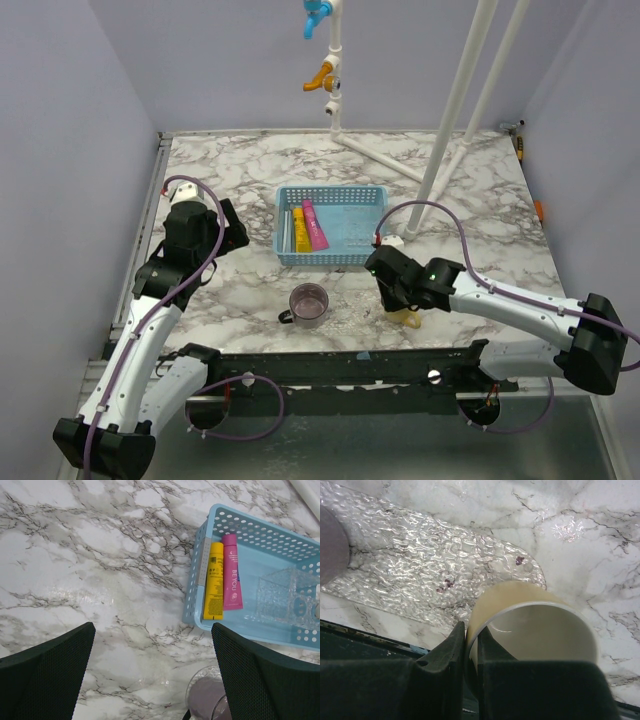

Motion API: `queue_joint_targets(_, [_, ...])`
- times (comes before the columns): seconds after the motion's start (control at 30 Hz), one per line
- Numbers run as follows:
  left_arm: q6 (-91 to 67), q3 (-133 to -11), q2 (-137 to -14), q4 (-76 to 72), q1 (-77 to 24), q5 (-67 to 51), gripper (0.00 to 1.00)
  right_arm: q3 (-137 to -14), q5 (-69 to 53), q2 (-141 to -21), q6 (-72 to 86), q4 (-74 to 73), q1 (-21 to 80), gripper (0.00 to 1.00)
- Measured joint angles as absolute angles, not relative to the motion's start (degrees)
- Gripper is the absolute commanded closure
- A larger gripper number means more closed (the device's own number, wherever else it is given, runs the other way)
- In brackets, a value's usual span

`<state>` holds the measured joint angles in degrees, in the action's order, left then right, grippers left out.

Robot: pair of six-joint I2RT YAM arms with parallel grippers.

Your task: Prepare toiletry sets of a toothbrush and toothpaste on the tray

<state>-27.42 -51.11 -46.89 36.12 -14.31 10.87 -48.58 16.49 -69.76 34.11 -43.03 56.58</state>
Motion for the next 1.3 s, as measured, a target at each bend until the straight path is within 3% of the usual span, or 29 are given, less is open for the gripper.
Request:
queue_joint_targets(0.37, [-27.4,-51.1,-46.9,36.1,-14.2,10.7,0.01,-48.6,16.5,-70.9,34.2,-42.9,56.6,0.96])
queue_joint_targets(0.6, [-27.4,-51.1,-46.9,36.1,-14.2,10.5,0.01,-48.6,16.9,-71.3,34.6,-42.9,56.7,0.78])
queue_joint_targets(0.8, [-27.4,-51.1,-46.9,36.1,-14.1,10.4,0.01,-48.6,17.4,-71.3,34.7,-42.8,56.7,0.72])
queue_joint_targets(0.9, [-27.4,-51.1,-46.9,36.1,-13.8,10.4,0.01,-48.6,17.4,-71.3,34.9,-42.9,56.7,0.62])
queue_joint_targets(1.3, [-27.4,-51.1,-46.9,36.1,-13.6,9.6,0.01,-57.3,18.0,-71.6,35.2,-47.3,56.7,0.54])
